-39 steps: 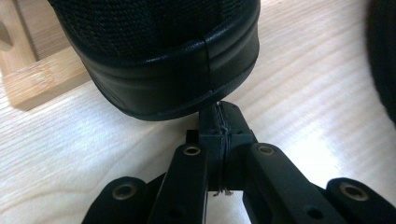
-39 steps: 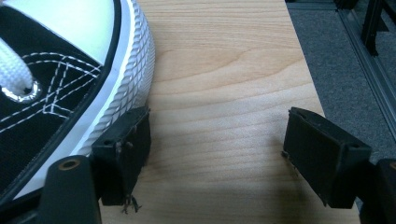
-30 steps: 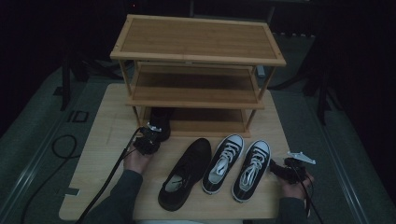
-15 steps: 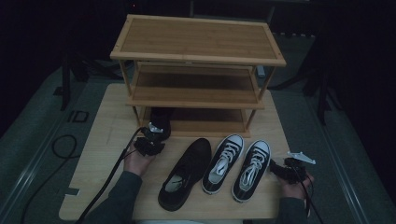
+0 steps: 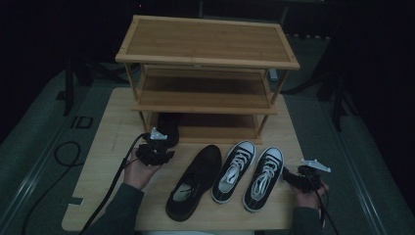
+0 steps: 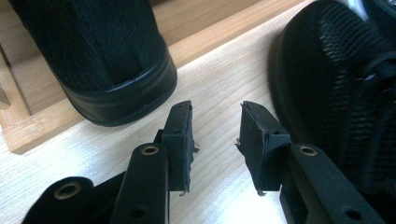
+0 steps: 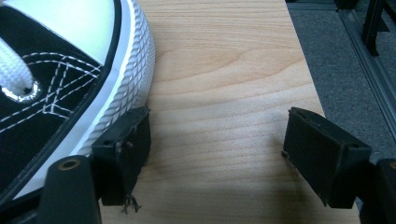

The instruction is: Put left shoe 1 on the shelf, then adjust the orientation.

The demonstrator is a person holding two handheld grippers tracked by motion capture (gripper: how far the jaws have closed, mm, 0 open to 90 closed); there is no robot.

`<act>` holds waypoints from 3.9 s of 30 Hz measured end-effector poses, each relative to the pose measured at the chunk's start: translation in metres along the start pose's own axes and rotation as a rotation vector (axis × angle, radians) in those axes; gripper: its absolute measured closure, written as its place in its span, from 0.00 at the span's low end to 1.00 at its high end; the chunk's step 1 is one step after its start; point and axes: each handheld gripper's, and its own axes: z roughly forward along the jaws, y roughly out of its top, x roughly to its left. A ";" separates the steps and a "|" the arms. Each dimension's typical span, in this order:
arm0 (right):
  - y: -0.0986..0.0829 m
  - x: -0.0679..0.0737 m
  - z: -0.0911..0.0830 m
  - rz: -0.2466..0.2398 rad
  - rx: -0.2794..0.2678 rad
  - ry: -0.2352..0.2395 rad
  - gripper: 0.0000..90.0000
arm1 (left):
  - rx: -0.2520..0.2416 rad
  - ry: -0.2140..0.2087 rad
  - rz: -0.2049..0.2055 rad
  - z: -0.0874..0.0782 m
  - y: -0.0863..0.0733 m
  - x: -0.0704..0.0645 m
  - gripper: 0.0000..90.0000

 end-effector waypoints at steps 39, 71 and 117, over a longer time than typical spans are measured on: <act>0.000 0.000 0.000 0.000 0.001 0.000 0.25 | -0.005 -0.251 0.090 -0.035 0.007 -0.046 0.72; 0.000 0.000 0.000 0.000 0.001 0.002 0.25 | 0.125 -0.058 0.201 -0.029 0.001 -0.051 0.95; 0.001 0.000 0.001 -0.003 0.001 0.004 0.25 | 0.073 -0.020 0.040 0.015 0.043 -0.017 0.97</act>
